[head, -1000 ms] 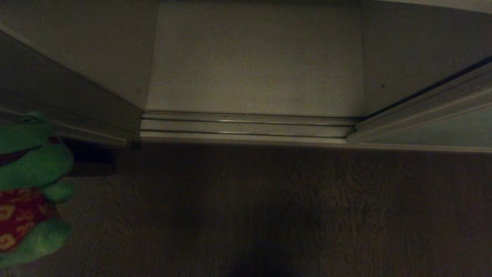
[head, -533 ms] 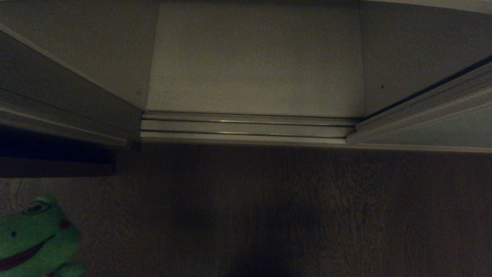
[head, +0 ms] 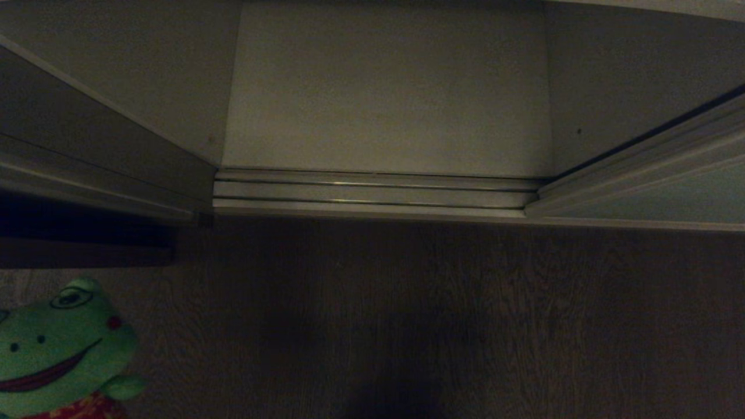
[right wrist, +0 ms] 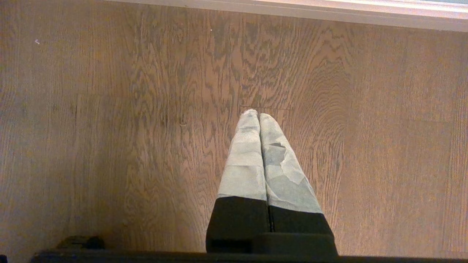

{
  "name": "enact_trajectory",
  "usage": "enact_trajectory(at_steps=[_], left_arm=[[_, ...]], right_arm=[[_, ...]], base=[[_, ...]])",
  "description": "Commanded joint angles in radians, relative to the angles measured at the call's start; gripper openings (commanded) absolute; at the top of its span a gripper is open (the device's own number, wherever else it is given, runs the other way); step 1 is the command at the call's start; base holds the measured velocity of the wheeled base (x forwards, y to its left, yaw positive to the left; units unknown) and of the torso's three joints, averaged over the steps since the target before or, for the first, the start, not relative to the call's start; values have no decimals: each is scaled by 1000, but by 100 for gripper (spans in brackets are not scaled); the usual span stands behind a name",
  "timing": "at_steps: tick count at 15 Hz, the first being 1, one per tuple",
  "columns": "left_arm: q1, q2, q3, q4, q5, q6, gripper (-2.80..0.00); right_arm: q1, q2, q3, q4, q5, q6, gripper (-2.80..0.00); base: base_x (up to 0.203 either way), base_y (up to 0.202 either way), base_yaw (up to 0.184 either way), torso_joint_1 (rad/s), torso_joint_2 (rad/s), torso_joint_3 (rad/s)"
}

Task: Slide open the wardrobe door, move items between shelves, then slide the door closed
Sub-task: Place the green doll on the higher shelf

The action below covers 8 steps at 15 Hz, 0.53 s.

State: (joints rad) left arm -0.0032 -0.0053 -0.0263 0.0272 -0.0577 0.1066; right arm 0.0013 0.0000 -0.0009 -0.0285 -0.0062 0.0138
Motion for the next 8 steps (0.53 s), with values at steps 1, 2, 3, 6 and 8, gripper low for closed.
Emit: enact_trajectory(at_steps=[1,2,3,6,8], left_arm=[[0,5,23,-29,3,-6,-280],[0,5,23,-27,6,-25,-280],[-1,5,23,-27,12,-38,-280],[0,5,25,-33,27,-61,-280],[-1,5,25,-35,27,-65,-280]], right_arm=[[0,-3,-1,-1,-1,0,-280],[0,-3,-1,-1,0,0,-280],[0,-3,0,-1,-1,0,-280],[0,-3,0,-1,-1,0,-280],[0,-3,-1,-1,0,0,-280]], base=[[0,0,0,0,0,0],[0,0,0,0,0,0],[0,0,0,0,0,0],[0,0,0,0,0,0],[0,0,0,2,3,118]])
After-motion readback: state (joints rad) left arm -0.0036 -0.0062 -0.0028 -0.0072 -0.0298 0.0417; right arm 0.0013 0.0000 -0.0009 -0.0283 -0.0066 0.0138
